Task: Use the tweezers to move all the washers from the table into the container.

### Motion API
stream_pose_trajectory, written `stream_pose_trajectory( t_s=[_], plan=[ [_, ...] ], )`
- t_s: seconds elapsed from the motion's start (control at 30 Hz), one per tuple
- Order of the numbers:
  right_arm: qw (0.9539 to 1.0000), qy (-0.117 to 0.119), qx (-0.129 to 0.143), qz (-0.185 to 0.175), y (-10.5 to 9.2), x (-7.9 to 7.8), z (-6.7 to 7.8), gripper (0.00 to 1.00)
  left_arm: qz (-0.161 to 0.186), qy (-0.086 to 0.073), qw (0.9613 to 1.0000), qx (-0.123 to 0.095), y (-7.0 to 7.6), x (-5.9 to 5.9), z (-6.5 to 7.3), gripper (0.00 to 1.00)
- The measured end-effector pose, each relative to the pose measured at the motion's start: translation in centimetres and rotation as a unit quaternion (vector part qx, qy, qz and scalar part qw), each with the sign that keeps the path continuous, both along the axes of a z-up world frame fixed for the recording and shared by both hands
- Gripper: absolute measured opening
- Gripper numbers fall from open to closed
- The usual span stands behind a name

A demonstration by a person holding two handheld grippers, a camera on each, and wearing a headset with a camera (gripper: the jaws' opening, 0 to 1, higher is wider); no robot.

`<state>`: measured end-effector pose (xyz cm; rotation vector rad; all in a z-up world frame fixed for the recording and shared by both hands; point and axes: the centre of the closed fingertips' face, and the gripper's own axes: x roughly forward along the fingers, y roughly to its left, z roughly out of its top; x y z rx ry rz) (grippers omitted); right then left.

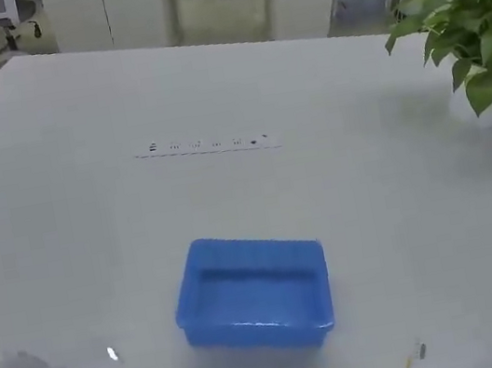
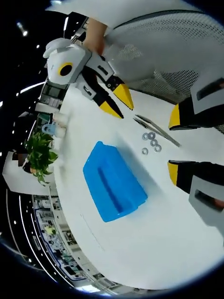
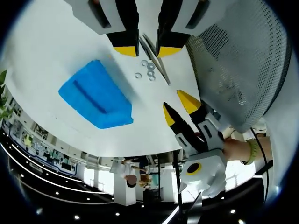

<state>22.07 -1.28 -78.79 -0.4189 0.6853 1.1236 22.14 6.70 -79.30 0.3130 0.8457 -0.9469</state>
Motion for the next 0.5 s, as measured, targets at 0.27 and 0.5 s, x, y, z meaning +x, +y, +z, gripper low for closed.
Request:
stream_pose_trajectory(
  t_s=[0.27, 0.5],
  plan=[
    [0.9995, 0.005, -0.019, 0.025, 0.6, -0.2, -0.9, 0.11, -0.078, -0.008, 0.9948, 0.064, -0.1, -0.2, -1.6, 0.12],
    [0.9989, 0.020, -0.028, 0.031, 0.3, -0.9, -1.7, 0.11, -0.132, -0.019, 0.9840, 0.117, -0.2, -0.5, -2.6, 0.08]
  ],
)
